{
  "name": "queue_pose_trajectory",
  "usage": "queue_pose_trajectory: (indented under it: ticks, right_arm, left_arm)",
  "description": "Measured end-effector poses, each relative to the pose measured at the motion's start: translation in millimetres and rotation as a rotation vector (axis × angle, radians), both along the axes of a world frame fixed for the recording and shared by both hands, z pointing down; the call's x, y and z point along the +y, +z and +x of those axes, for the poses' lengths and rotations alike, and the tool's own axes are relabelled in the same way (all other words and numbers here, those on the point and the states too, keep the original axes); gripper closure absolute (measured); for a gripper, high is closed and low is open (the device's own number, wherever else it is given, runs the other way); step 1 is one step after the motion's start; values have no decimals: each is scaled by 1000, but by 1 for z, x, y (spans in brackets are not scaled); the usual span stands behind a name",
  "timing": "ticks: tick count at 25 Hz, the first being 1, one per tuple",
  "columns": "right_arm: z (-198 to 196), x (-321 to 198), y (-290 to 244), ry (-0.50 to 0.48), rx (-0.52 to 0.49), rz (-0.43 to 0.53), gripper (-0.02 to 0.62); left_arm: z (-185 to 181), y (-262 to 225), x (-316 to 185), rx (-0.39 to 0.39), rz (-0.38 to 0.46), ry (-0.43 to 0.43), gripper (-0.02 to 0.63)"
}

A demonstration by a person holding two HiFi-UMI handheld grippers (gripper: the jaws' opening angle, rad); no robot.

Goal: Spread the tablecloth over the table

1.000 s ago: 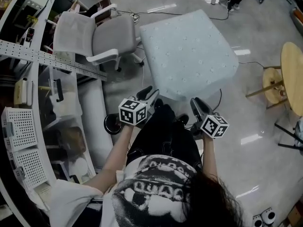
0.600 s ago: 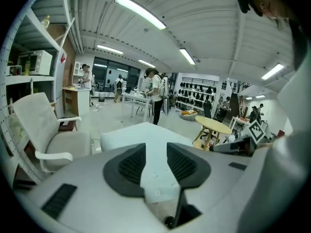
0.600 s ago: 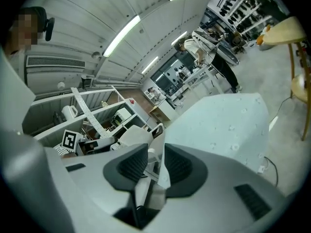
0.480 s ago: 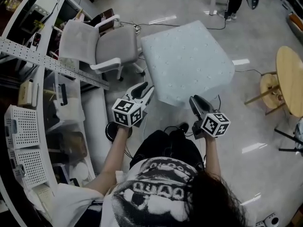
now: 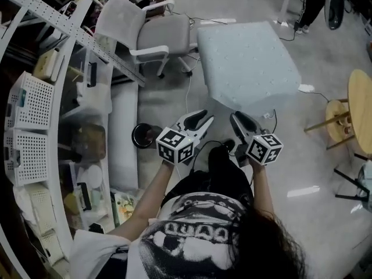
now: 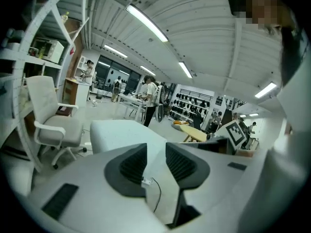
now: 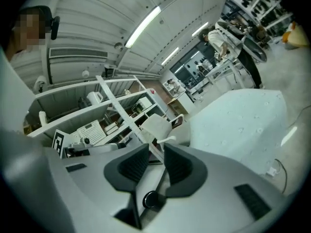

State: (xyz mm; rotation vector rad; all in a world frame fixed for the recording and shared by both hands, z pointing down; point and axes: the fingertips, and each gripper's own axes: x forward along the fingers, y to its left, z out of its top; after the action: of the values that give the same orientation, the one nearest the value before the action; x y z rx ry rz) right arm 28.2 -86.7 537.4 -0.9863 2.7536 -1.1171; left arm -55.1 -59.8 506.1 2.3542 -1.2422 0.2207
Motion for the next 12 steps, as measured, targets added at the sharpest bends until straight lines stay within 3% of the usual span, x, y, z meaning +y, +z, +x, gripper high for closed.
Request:
queue_pose_trajectory:
  ticks: [4, 12]
  right_arm:
    - [-6, 48, -9, -83, 20, 9, 508]
    - [-13, 128, -37, -137, 21, 55, 520]
  left_arm:
    - [-1, -1, 54, 10, 7, -85, 488]
    - [4, -20, 130, 29, 30, -119, 504]
